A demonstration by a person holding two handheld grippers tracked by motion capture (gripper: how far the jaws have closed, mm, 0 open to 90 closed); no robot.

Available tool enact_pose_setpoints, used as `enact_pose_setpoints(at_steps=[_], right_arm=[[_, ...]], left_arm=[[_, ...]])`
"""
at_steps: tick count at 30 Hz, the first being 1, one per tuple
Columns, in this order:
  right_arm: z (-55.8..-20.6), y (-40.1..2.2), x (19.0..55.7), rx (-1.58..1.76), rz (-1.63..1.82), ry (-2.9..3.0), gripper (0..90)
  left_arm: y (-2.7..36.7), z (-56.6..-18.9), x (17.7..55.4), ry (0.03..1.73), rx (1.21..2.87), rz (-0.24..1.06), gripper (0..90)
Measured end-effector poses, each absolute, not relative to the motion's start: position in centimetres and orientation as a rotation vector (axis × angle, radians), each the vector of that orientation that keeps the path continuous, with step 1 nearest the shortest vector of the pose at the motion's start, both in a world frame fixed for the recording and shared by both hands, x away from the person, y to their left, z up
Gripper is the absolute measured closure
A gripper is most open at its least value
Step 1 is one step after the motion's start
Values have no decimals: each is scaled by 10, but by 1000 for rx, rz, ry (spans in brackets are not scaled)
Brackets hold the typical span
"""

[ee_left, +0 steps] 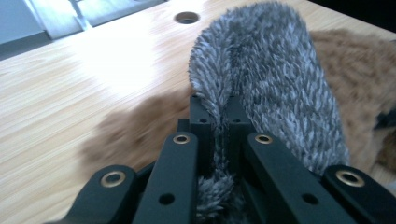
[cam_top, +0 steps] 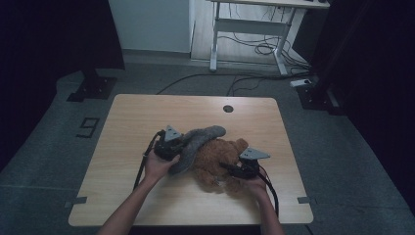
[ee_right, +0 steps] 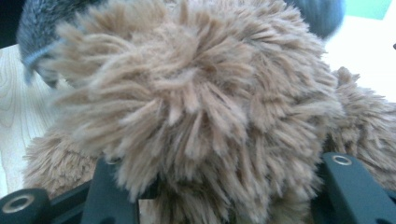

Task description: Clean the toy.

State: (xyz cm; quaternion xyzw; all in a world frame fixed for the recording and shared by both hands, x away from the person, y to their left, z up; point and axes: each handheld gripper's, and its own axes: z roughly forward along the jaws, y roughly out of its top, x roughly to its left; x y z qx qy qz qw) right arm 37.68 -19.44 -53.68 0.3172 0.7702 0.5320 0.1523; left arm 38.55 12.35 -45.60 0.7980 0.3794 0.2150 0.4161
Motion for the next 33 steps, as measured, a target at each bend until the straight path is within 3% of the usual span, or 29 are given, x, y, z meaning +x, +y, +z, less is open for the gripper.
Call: enact_pose_setpoints(at_steps=[8, 19, 26, 33], right_arm=[[-537, -194, 377, 907, 1521, 2202, 450], [-539, -195, 393, 933, 1536, 2178, 466], [-539, -198, 394, 940, 1536, 2179, 467], [-539, -199, 394, 930, 1542, 2179, 467]], left_arm=[[160, -483, 374, 1050, 1954, 505, 854], [172, -518, 390, 1203, 1969, 441, 855], [170, -474, 398, 1136, 1924, 514, 851], [120, -433, 424, 1020, 1943, 521, 850]])
